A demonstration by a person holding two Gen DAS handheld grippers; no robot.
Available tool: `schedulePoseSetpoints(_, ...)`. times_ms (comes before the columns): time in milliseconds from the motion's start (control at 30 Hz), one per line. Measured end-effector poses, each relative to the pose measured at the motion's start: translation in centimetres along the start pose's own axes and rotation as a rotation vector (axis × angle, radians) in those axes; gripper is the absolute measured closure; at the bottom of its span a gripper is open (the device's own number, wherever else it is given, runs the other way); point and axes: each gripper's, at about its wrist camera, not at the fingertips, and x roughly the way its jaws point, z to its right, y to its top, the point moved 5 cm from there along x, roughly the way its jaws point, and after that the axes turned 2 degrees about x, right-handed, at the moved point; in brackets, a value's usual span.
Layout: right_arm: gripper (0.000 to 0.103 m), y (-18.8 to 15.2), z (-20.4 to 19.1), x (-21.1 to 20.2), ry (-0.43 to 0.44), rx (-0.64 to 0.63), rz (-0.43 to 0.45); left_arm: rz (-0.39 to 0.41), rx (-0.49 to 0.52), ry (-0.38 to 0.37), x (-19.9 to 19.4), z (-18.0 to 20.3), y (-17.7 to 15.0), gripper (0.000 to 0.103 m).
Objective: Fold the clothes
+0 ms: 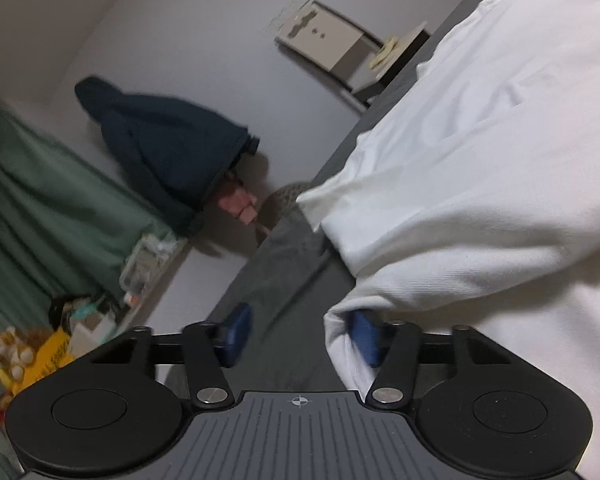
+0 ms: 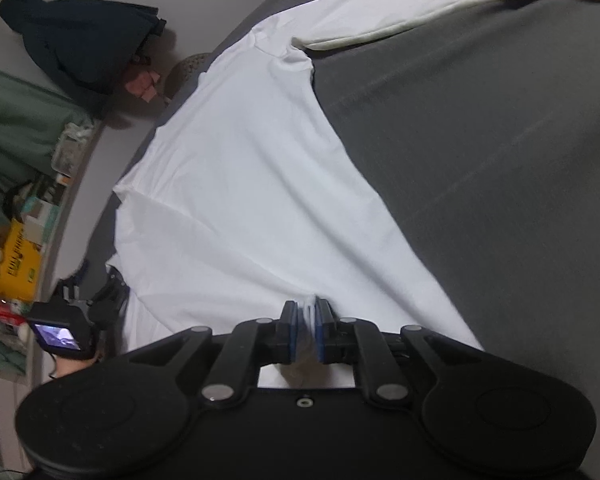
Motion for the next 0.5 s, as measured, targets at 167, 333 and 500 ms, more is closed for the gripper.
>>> schedulePoseSetpoints(167,0.098,0.0,-0.7,-0.6,0.034,0.008,0.025,-0.052,-0.037,0.014,0.3,-0.6,-0.8,0.057)
schedulePoseSetpoints(333,0.099,0.1,-1.2,-3.0,0.142,0.078,0.015,-0.088,-0.117,-0.013,0.2,-1.6,-1.7,0.058)
schedulePoseSetpoints(500,0.099,-1.0,-0.1,-1.4,-0.014,0.045,-0.067,-0.128,-0.123,-0.053,0.6,-1.0,-2.5,0.058)
